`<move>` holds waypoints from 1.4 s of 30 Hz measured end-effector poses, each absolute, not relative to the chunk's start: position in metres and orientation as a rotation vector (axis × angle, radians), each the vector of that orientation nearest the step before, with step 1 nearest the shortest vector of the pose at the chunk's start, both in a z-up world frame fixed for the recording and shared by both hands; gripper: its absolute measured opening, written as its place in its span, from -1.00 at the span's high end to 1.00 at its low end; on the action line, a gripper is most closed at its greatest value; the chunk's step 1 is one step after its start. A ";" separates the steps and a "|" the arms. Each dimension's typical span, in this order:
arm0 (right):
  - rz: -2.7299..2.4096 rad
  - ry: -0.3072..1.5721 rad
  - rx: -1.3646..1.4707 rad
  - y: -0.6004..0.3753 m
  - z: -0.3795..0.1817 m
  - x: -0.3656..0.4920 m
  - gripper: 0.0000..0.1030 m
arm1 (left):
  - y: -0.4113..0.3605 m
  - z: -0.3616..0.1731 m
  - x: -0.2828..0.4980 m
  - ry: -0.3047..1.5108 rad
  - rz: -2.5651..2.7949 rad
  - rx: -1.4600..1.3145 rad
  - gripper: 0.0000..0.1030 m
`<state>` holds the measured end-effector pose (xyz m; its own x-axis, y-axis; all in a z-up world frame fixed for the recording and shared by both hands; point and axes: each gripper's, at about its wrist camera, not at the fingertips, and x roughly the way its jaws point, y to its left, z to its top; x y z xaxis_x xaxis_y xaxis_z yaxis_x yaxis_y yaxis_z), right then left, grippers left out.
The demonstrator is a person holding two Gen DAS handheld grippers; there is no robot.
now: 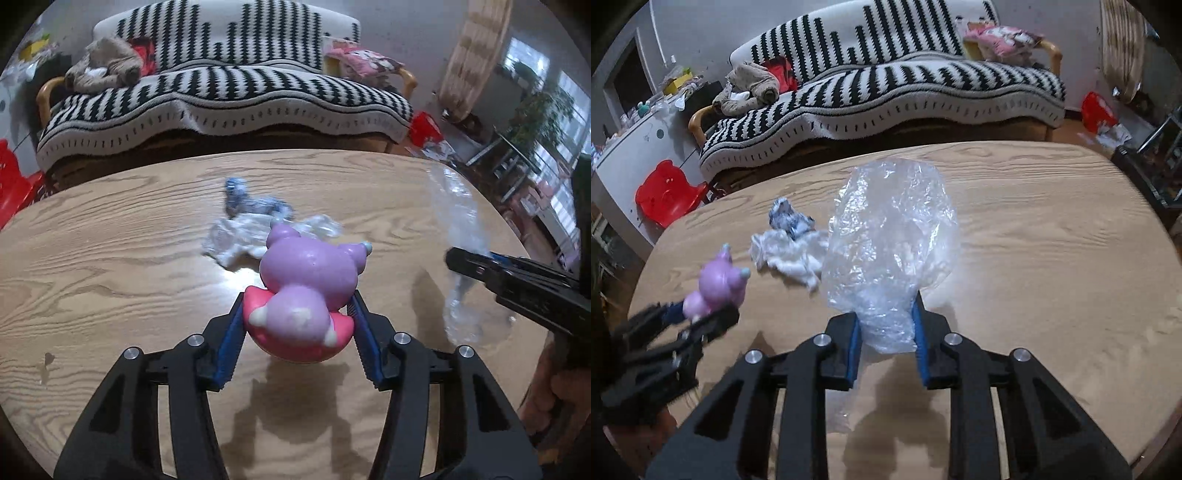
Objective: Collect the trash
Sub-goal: 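Grasp the pink-purple toy with the left tool while the right tool grasps the clear plastic bag, then carry the toy and plastic bag over the bin and open both tools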
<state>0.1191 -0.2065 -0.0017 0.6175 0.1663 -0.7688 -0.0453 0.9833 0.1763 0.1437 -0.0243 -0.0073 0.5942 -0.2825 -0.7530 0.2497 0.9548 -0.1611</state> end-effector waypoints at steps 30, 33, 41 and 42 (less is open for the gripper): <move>-0.470 0.844 0.424 -0.545 -0.014 -0.193 0.52 | -0.371 -0.010 -0.012 0.889 -0.893 0.123 -0.03; -0.523 0.863 0.466 -0.571 -0.029 -0.211 0.52 | -0.408 -0.024 -0.025 0.919 -0.950 0.153 -0.03; -0.617 0.934 0.635 -0.632 -0.083 -0.238 0.52 | -0.485 -0.071 -0.055 0.986 -1.070 0.234 -0.03; -0.617 0.940 0.652 -0.635 -0.087 -0.239 0.52 | -0.491 -0.075 -0.055 0.991 -1.076 0.239 -0.03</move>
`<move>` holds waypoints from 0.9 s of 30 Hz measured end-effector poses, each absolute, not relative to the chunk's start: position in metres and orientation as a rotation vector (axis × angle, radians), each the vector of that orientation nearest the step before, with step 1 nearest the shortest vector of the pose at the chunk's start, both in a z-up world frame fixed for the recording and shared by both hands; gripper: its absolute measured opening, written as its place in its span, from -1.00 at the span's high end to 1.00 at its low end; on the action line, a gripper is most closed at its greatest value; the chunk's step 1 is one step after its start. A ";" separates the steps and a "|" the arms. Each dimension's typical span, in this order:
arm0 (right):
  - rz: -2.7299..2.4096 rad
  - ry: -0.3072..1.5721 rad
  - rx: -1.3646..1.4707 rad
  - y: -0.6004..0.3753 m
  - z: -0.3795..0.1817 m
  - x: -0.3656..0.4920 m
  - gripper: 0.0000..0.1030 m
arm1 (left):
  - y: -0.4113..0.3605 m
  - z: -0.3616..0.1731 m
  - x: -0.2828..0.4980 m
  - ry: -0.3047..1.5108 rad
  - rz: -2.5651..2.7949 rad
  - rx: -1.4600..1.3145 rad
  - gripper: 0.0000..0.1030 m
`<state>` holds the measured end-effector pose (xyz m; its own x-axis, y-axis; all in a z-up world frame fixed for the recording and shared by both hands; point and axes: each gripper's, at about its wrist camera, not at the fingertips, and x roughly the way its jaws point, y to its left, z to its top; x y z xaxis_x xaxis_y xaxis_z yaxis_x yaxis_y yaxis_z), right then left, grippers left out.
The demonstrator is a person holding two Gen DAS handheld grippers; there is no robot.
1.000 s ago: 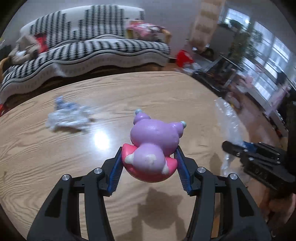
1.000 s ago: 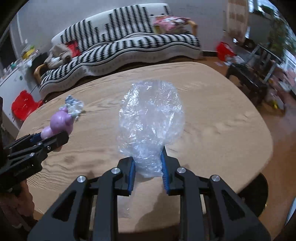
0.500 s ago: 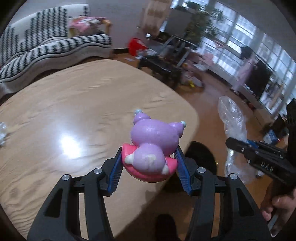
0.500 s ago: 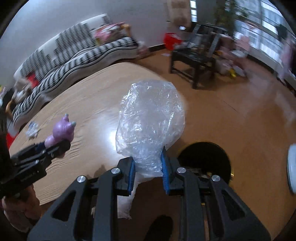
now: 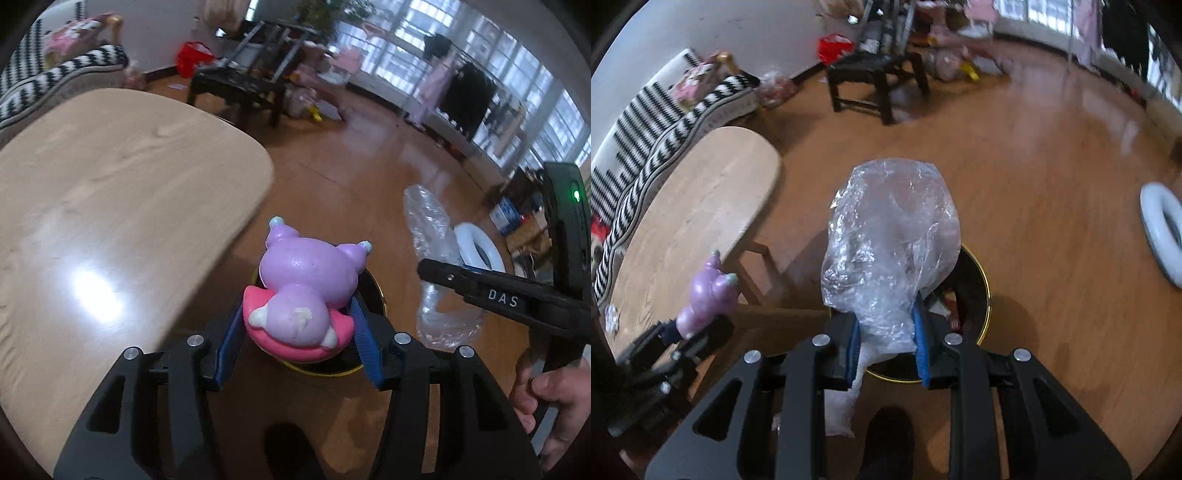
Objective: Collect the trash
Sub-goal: 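Carry the toy and plastic bag over the bin and open both tools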
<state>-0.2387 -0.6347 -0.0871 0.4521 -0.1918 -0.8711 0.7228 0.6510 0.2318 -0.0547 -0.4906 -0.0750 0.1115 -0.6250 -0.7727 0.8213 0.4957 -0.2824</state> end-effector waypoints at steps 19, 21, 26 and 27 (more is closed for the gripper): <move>-0.637 0.955 0.673 -0.648 -0.098 -0.229 0.52 | -0.554 -0.110 -0.051 1.062 -1.127 0.236 -0.05; -0.642 0.953 0.675 -0.650 -0.098 -0.229 0.44 | -0.559 -0.113 -0.049 1.063 -1.129 0.243 -0.08; -0.678 0.945 0.665 -0.649 -0.097 -0.234 -0.18 | -0.563 -0.118 -0.050 1.064 -1.138 0.262 -0.33; -0.679 0.945 0.668 -0.649 -0.097 -0.234 -0.18 | -0.564 -0.118 -0.050 1.059 -1.135 0.260 -0.41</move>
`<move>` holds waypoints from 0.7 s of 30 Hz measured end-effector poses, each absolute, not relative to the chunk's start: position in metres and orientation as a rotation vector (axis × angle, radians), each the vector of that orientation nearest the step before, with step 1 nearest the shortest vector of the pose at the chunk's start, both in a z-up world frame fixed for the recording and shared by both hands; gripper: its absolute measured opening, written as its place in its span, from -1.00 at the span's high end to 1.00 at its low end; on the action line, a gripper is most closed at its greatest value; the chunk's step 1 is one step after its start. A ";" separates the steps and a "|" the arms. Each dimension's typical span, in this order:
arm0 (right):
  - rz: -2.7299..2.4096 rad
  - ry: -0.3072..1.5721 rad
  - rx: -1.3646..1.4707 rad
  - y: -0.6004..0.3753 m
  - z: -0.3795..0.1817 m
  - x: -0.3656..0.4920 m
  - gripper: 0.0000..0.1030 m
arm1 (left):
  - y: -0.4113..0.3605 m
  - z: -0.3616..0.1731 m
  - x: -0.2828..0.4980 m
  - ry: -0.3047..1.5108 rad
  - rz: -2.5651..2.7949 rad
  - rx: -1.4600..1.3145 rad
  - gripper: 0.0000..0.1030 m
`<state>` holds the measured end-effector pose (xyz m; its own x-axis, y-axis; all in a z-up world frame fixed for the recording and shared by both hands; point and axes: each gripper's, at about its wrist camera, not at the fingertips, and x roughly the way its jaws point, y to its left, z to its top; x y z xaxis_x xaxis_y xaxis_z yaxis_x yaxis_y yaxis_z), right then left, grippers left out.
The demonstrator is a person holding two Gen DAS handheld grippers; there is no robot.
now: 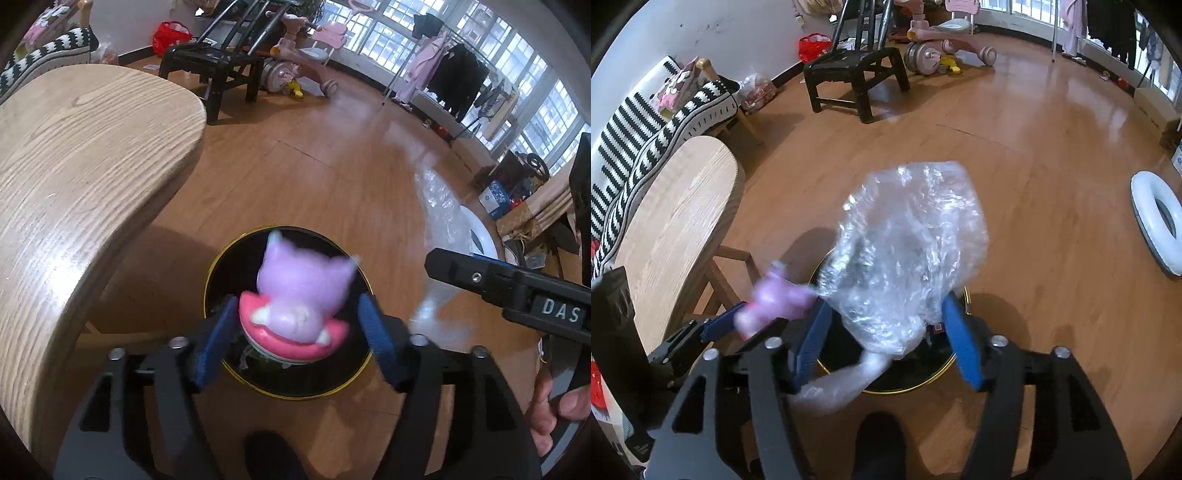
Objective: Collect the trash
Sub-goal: 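Carry the toy and plastic bag over the bin and open both tools, then move both open tools back toward the crumpled paper on the table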
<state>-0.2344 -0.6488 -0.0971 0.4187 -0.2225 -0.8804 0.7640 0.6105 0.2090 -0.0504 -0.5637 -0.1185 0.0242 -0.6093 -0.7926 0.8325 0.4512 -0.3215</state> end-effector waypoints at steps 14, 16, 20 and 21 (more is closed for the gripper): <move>-0.670 1.001 0.642 -0.639 -0.102 -0.225 -0.42 | -0.548 -0.105 -0.056 1.017 -1.127 0.257 -0.66; -0.685 0.999 0.650 -0.642 -0.102 -0.226 -0.42 | -0.545 -0.104 -0.056 1.017 -1.130 0.248 -0.66; -0.674 0.966 0.674 -0.644 -0.097 -0.229 -0.42 | -0.541 -0.100 -0.050 1.012 -1.118 0.230 -0.66; -0.675 0.961 0.672 -0.644 -0.096 -0.229 -0.42 | -0.541 -0.100 -0.048 1.012 -1.116 0.227 -0.66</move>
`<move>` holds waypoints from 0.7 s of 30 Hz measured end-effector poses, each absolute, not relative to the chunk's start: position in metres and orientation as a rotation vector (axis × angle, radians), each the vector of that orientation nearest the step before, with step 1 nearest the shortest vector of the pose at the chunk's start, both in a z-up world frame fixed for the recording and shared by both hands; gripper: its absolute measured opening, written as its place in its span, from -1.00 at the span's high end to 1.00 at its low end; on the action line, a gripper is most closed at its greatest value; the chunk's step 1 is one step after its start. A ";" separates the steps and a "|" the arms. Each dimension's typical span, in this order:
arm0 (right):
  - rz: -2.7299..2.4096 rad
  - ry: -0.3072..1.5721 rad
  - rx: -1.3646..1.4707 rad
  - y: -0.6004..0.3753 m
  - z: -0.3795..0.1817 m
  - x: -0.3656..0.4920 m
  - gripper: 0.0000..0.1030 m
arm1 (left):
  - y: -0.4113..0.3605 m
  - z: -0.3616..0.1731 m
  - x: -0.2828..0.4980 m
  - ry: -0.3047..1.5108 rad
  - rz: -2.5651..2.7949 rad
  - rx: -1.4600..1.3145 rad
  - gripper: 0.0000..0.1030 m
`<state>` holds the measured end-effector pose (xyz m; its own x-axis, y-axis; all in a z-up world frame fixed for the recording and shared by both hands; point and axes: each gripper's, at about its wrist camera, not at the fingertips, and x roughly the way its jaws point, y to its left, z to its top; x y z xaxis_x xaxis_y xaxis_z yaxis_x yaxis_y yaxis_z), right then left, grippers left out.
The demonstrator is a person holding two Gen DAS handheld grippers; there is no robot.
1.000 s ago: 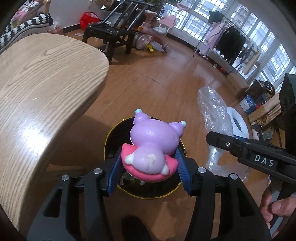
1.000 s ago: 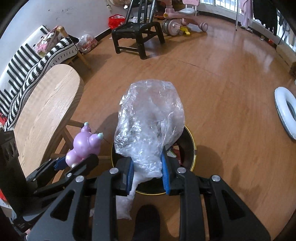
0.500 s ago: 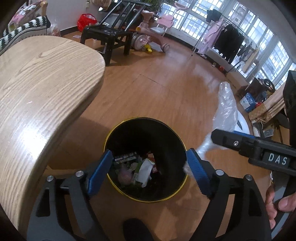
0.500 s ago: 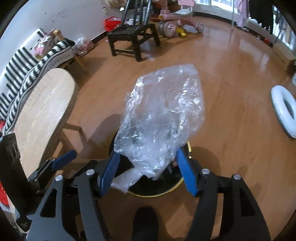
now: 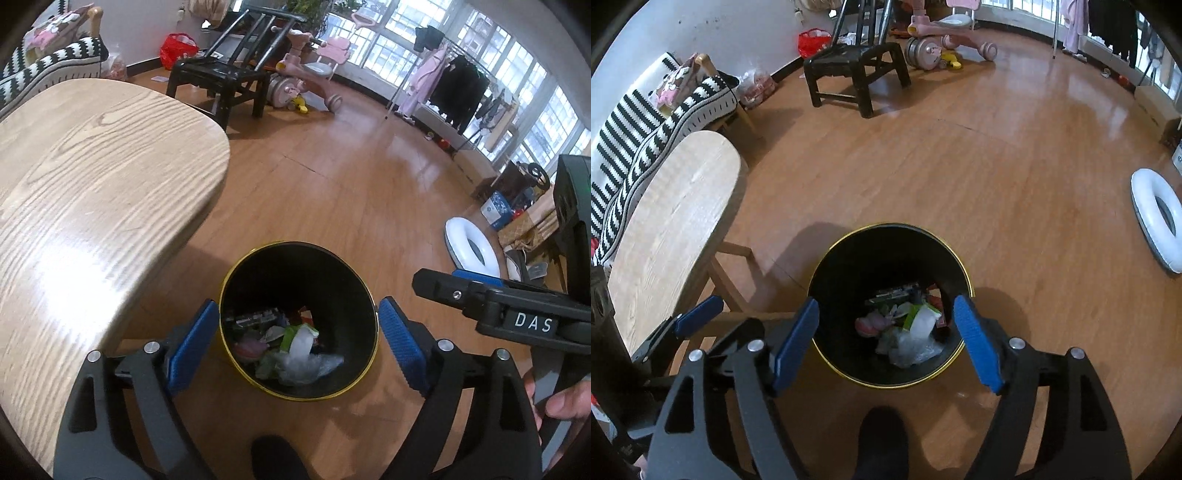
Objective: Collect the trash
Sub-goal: 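Move both open tools back toward the crumpled paper on the table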
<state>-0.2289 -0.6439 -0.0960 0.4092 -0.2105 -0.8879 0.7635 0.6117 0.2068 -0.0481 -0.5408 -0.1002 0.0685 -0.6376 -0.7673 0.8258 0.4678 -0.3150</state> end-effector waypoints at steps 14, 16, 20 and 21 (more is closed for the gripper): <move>-0.563 0.727 0.608 -0.592 -0.023 -0.189 -0.77 | -0.424 -0.029 -0.011 0.862 -0.952 0.206 -0.82; -0.506 0.733 0.576 -0.571 -0.016 -0.168 -0.79 | -0.387 -0.024 0.005 0.858 -0.876 0.198 -0.83; -0.394 0.768 0.478 -0.518 -0.005 -0.123 -0.79 | -0.313 -0.017 0.034 0.853 -0.724 0.203 -0.84; -0.365 0.774 0.457 -0.505 -0.002 -0.112 -0.79 | -0.294 -0.015 0.041 0.845 -0.684 0.201 -0.84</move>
